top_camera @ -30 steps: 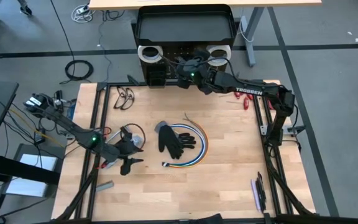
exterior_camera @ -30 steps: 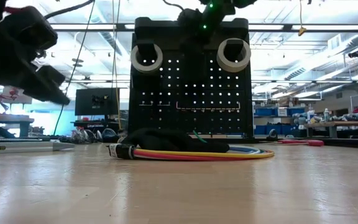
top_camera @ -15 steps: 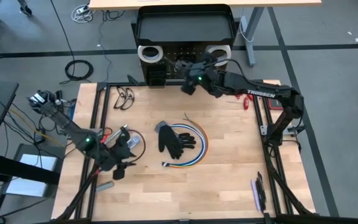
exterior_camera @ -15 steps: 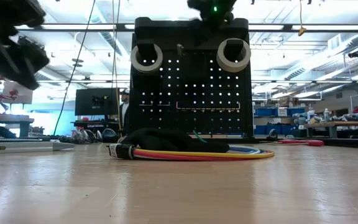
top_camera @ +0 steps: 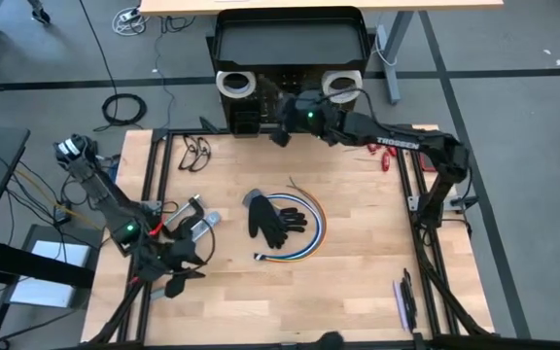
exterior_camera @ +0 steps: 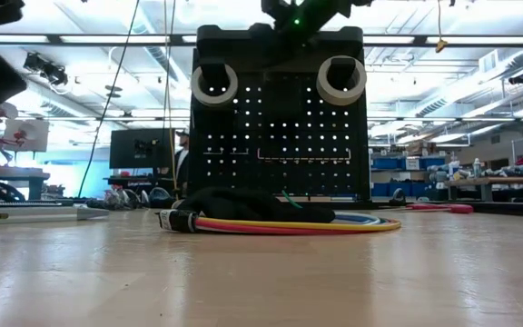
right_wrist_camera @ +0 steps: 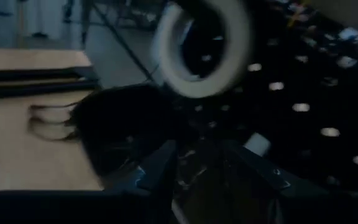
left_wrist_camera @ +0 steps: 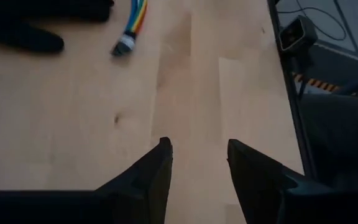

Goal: Hang tools onto peg board
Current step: Put the terminal block into the black bin on the peg board

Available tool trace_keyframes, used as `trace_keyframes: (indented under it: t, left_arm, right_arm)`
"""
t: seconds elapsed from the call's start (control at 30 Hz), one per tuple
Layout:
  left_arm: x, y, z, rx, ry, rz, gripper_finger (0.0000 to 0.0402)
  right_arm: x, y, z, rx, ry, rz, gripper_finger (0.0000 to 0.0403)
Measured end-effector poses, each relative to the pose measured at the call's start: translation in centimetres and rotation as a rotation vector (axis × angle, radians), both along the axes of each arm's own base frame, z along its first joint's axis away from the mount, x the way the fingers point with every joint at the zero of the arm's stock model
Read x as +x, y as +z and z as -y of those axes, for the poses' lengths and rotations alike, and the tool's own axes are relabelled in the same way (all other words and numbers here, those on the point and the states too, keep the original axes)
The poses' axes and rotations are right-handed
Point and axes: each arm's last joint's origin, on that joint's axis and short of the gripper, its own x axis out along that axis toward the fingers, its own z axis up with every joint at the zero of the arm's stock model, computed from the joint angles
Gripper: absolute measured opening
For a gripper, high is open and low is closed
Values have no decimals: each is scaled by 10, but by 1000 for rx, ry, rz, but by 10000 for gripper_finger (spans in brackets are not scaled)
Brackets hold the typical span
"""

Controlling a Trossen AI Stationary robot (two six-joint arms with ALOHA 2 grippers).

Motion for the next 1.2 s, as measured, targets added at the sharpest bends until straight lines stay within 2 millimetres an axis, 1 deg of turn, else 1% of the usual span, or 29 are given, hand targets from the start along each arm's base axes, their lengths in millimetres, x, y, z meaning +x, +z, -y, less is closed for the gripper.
trace_keyframes:
  t: [0.1, 0.2, 0.27, 0.4, 0.53, 0.63, 0.7, 0.8, 0.87, 0.93, 1.03, 1.1, 1.2]
  left_arm:
    - [-5, -3, 5, -33, 3, -32, 162]
    - [-9, -6, 11, -37, -11, -55, 162]
    - [-11, -9, 13, -36, -16, -70, 162]
    - [-14, -18, 20, -53, -45, -162, 162]
    - [-20, -29, 29, -112, -56, -326, 162]
    - [-26, -36, 35, -156, -39, -436, 162]
    - [-31, -40, 40, -173, -34, -492, 162]
    - [-38, -41, 45, -213, -24, -526, 162]
    - [-42, -40, 48, -243, -16, -537, 162]
    - [-45, -39, 50, -248, -4, -553, 162]
    - [-54, -40, 52, -188, -1, -580, 162]
    - [-60, -48, 51, -112, 18, -581, 162]
    - [-66, -58, 56, -36, 16, -566, 162]
  right_arm:
    - [-6, 8, 10, -16, -89, 70, 145]
    - [-13, 22, 8, -34, -103, 125, 145]
    - [-16, 26, 4, -31, -90, 122, 145]
    - [-13, 16, -10, -3, -49, 17, 144]
    - [-7, 13, -23, -19, -2, -27, 143]
    - [-5, 8, -22, -17, -32, -41, 141]
    - [-7, 9, -19, -20, -67, -30, 139]
    - [-9, 8, -17, 4, -81, -31, 139]
    - [-8, 4, -22, 22, -72, -69, 140]
    - [-8, 0, -30, 46, -59, -99, 139]
    - [-6, -6, -49, 97, -33, -139, 137]
    - [-3, -9, -65, 121, -14, -145, 137]
    - [1, -10, -97, 113, 9, -158, 137]
